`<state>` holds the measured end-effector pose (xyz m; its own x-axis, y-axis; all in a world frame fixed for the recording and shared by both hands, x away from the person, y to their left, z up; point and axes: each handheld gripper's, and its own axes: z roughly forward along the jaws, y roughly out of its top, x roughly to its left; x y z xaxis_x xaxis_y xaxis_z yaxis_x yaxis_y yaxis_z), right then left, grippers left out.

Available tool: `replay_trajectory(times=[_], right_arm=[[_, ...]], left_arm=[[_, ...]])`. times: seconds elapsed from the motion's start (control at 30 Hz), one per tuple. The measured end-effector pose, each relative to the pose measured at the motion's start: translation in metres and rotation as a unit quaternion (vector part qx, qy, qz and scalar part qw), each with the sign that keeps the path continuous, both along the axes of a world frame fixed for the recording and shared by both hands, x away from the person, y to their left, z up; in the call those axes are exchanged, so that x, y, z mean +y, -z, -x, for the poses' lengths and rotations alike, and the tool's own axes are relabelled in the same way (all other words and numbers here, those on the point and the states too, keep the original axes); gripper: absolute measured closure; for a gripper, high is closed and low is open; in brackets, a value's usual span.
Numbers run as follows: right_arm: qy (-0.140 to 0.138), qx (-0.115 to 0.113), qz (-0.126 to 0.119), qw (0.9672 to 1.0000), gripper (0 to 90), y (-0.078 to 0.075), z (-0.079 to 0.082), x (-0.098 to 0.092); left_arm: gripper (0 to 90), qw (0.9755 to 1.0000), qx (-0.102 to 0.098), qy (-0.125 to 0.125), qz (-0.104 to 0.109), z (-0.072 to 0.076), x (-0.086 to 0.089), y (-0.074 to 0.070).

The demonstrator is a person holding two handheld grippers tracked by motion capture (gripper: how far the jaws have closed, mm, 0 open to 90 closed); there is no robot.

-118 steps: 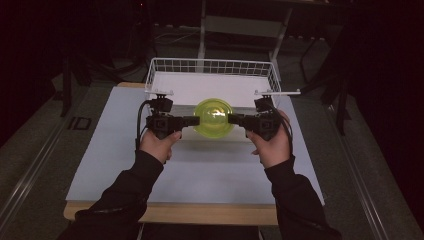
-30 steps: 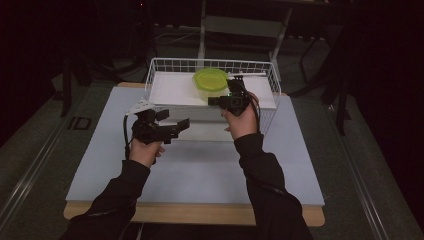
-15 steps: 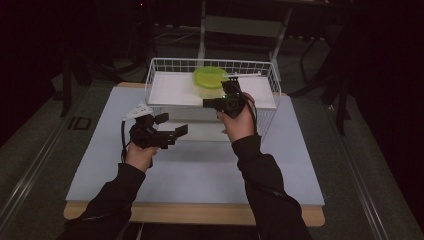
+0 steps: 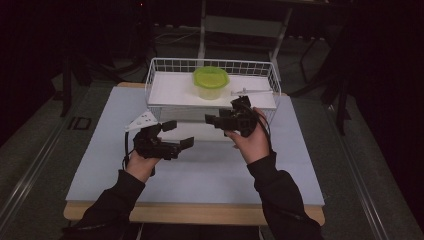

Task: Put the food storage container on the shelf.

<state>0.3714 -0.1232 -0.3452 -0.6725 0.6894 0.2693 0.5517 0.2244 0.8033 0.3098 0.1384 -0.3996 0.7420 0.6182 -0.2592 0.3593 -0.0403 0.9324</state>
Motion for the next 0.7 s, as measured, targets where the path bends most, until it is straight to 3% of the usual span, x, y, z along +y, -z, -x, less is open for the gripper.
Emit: replay_trajectory(times=[0.1, 0.27, 0.5, 0.7], right_arm=[[-0.018, -0.019, 0.000, 0.9997, 27.3, 0.004, 0.008, -0.006], [-0.026, -0.019, -0.007, 0.9995, 24.8, 0.015, 0.017, -0.015], [-0.028, -0.021, -0.015, 0.9993, 21.7, 0.035, 0.029, -0.027], [-0.039, -0.028, 0.000, 0.9988, 20.9, 0.051, 0.040, -0.034]], left_arm=[[7.5, 1.0000, 0.002, 0.001, -0.001, 0.004, -0.001, 0.004], [7.5, 0.9999, -0.001, 0.006, -0.010, 0.010, -0.004, 0.009], [7.5, 0.9994, -0.001, 0.032, -0.016, 0.019, -0.010, 0.014], [7.5, 0.9987, -0.002, 0.047, -0.022, 0.027, -0.012, 0.019]])
